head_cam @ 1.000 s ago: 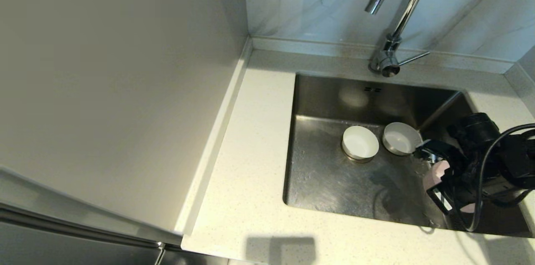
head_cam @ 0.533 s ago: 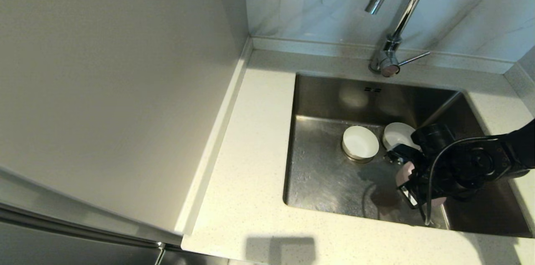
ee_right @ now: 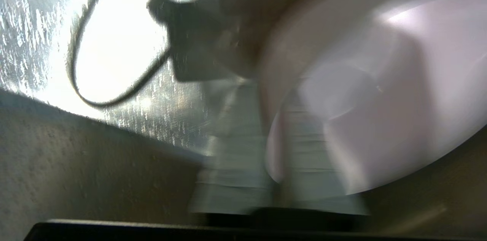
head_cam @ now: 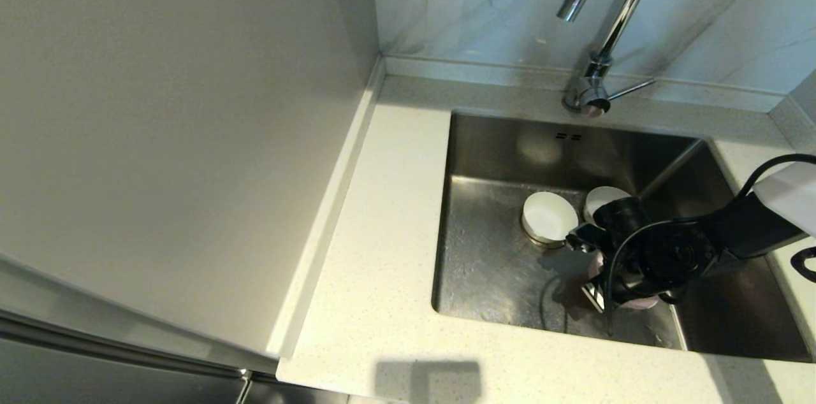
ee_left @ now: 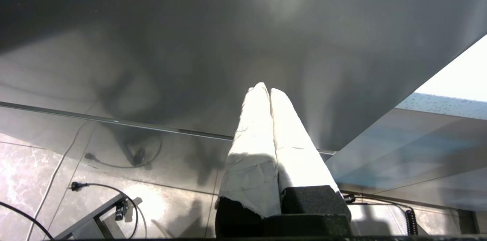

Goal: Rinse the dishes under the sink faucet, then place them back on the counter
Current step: Put a bowl into the sink, then turn on the faucet

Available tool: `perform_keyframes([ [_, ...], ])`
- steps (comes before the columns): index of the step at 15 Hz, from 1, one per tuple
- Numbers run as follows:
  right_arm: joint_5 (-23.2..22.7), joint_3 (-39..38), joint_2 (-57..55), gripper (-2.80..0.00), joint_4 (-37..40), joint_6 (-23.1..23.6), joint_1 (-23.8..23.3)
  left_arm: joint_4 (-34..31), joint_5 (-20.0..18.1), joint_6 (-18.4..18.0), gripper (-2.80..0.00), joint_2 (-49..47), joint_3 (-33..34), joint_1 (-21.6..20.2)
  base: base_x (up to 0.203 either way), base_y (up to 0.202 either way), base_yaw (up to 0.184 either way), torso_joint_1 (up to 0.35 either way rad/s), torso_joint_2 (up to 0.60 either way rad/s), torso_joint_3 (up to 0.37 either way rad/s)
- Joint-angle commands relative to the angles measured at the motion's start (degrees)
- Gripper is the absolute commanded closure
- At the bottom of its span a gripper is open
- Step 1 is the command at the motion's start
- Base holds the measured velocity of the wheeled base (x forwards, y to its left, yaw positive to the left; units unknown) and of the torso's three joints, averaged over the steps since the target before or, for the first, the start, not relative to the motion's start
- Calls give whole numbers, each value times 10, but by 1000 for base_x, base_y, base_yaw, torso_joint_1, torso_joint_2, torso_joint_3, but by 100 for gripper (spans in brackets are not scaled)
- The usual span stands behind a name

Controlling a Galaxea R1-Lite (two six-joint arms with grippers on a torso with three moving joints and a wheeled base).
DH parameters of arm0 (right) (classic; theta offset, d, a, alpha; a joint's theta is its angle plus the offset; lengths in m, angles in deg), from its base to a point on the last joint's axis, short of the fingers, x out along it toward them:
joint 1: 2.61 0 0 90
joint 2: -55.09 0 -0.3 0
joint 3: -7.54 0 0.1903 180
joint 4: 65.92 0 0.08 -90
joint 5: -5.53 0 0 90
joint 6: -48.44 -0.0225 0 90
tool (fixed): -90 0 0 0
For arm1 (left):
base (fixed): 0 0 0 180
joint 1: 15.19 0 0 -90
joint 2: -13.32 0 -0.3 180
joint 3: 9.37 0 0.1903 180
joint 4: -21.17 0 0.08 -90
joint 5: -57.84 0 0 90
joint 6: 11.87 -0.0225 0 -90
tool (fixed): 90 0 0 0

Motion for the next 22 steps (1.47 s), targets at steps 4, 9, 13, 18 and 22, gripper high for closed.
perform_keyframes([
  [4, 0, 8, 5, -280, 1, -2, 1, 0, 0, 0, 0, 3, 0, 0, 0, 0, 0, 0, 0, 0],
  [9, -21, -33, 130, -280, 26, -4, -17, 0, 0, 0, 0, 2, 0, 0, 0, 0, 0, 0, 0, 0],
  [13, -83, -63, 289, -280, 52, -4, -61, 0, 0, 0, 0, 2, 0, 0, 0, 0, 0, 0, 0, 0],
  [18, -114, 82, 294, -280, -12, -4, -77, 0, 0, 0, 0, 2, 0, 0, 0, 0, 0, 0, 0, 0],
  [22, -113, 173, 245, 0, -25, 2, -77, 0, 0, 0, 0, 2, 0, 0, 0, 0, 0, 0, 0, 0],
])
